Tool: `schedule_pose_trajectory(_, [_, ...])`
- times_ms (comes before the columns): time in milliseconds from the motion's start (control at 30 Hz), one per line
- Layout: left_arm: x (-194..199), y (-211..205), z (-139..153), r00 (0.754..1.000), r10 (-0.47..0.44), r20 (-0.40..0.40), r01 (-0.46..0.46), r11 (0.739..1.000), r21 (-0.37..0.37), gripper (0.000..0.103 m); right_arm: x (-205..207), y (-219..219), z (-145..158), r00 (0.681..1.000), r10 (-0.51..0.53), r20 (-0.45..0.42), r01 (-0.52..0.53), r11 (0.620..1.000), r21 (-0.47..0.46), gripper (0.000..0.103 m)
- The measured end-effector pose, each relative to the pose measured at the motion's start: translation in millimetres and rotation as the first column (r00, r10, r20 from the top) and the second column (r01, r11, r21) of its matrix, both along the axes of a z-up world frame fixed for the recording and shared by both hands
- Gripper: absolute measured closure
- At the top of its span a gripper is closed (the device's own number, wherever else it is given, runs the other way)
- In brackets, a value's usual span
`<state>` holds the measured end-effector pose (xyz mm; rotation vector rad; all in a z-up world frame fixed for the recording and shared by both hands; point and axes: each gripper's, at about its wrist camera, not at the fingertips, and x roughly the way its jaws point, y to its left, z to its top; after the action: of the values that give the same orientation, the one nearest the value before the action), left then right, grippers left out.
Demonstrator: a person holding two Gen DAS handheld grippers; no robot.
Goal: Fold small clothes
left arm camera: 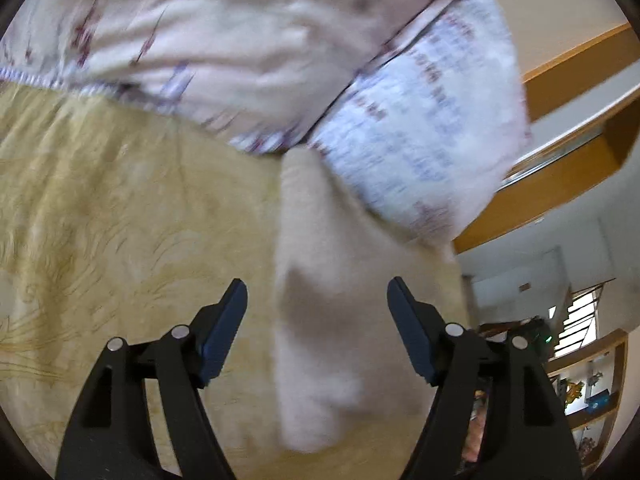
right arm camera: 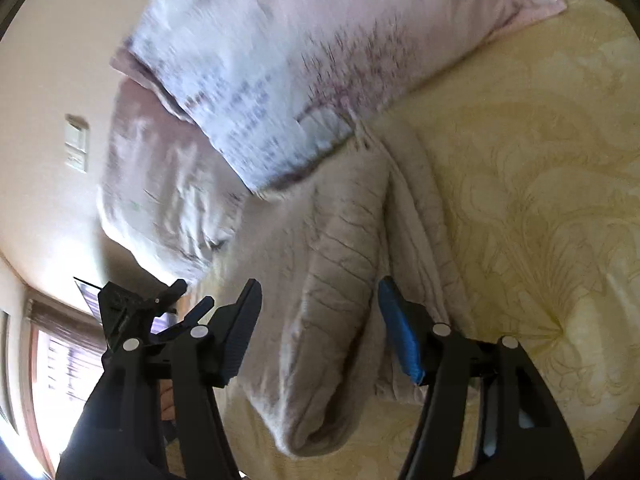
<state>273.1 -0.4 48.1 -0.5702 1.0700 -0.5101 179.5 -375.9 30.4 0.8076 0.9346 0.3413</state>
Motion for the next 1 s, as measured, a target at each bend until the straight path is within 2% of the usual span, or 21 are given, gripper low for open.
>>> schedule_pose_trajectory(100, [1,-6,-19,0.999,-0.025,-0.047,0.025,1.000,0.009,0.031,10,1,-11,0.999,-0.008,-0.034,0.007,1.000,-0.007,0.040])
schedule_pose_trajectory(167, [3,-11,-28,0.997,-0.036,-0.067,0.036,0.999,0.004,0.031,21,2,-19,0.999,-0.021,-0.046,0.021,1.000,-0.012,0.053])
schedule_pose_trajectory(233, [3,-17,-33,0.996,-0.040,-0.081,0.039,0.999,-0.016,0.031,28,4,-21,0.999,-0.032,-0.031,0.031,0.999,-0.014,0.058])
schedule_pose_trajectory(300, [3,-16,-37,0.994,-0.045,-0.098,0.042,0.998,-0.037,0.031,35,7,-22,0.999,-0.047,-0.011,0.046,0.998,-0.046,0.071])
schedule_pose_trajectory(333, [5,-18,-38,0.994,-0.046,-0.102,0.042,0.998,-0.039,0.031,37,8,-21,0.998,-0.057,0.002,0.057,0.996,-0.069,0.083])
schedule_pose_trajectory(400, [4,-19,-39,0.993,-0.053,-0.103,0.049,0.998,-0.039,0.031,38,13,-13,0.997,-0.060,0.042,0.065,0.990,-0.122,0.086])
schedule_pose_trajectory(500, [2,-23,-37,0.993,-0.072,-0.090,0.068,0.997,-0.048,0.031,30,30,18,0.987,-0.020,0.160,0.072,0.943,-0.325,0.087])
schedule_pose_trajectory(567, [1,-24,-36,0.993,-0.084,-0.083,0.079,0.995,-0.058,0.031,22,43,41,0.973,0.013,0.229,0.094,0.888,-0.450,0.088])
schedule_pose_trajectory(667, [-1,-27,-36,0.992,-0.103,-0.079,0.098,0.993,-0.064,0.031,13,49,61,0.952,0.027,0.305,0.156,0.815,-0.558,0.088])
schedule_pose_trajectory(700, [-2,-29,-36,0.991,-0.114,-0.075,0.109,0.992,-0.068,0.031,13,47,61,0.951,0.024,0.310,0.165,0.805,-0.570,0.088])
schedule_pose_trajectory(767, [-4,-32,-37,0.989,-0.131,-0.073,0.126,0.990,-0.069,0.031,18,40,55,0.957,0.008,0.289,0.167,0.802,-0.573,0.088])
schedule_pose_trajectory(867, [-7,-38,-37,0.986,-0.154,-0.064,0.151,0.987,-0.060,0.031,35,30,31,0.977,-0.017,0.211,0.138,0.808,-0.573,0.088])
schedule_pose_trajectory(933, [-10,-41,-36,0.985,-0.166,-0.049,0.164,0.985,-0.050,0.031,47,18,8,0.991,-0.043,0.129,0.107,0.833,-0.543,0.086])
schedule_pose_trajectory(1000, [-13,-43,-33,0.983,-0.177,-0.036,0.176,0.983,-0.045,0.031,48,-1,-6,0.992,-0.088,0.093,0.121,0.886,-0.447,0.080])
